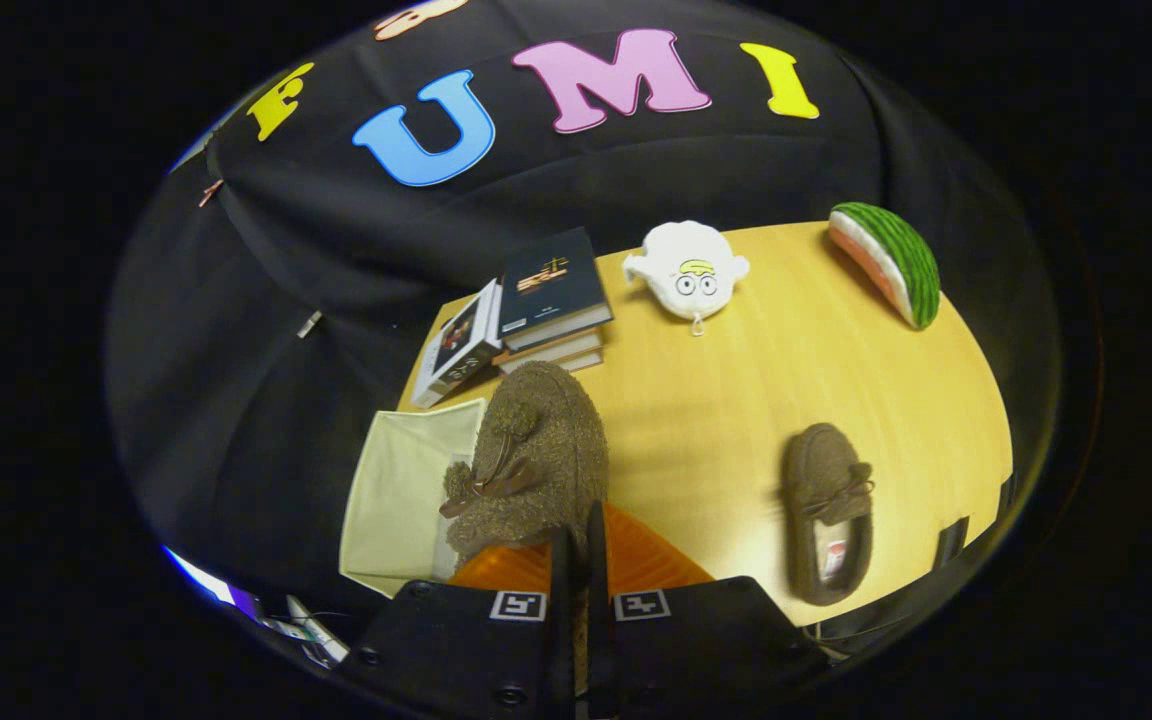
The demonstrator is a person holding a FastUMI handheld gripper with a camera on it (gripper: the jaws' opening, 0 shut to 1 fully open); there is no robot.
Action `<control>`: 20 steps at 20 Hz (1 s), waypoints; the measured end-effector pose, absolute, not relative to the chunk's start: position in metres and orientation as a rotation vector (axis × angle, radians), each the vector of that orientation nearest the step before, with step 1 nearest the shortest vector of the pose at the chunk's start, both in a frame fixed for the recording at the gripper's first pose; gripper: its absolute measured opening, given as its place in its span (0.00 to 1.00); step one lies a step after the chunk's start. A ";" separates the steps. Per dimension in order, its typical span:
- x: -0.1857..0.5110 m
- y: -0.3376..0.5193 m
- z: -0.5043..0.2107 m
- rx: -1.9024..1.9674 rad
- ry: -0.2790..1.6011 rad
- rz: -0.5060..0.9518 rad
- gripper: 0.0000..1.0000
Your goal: Open the storage box then place both shoes into the box .Put the left shoe in first, then the right shoe, with the right side of both shoes facing outward in a uniform manner.
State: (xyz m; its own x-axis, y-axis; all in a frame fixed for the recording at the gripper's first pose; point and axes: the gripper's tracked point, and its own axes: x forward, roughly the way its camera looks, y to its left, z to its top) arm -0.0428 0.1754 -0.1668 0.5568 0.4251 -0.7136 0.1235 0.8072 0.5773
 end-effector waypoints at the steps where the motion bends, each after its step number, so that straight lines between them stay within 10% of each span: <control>1: -0.038 0.191 -0.156 0.649 0.982 0.213 0.10; 20: -0.013 0.378 -0.199 0.663 1.264 0.207 0.10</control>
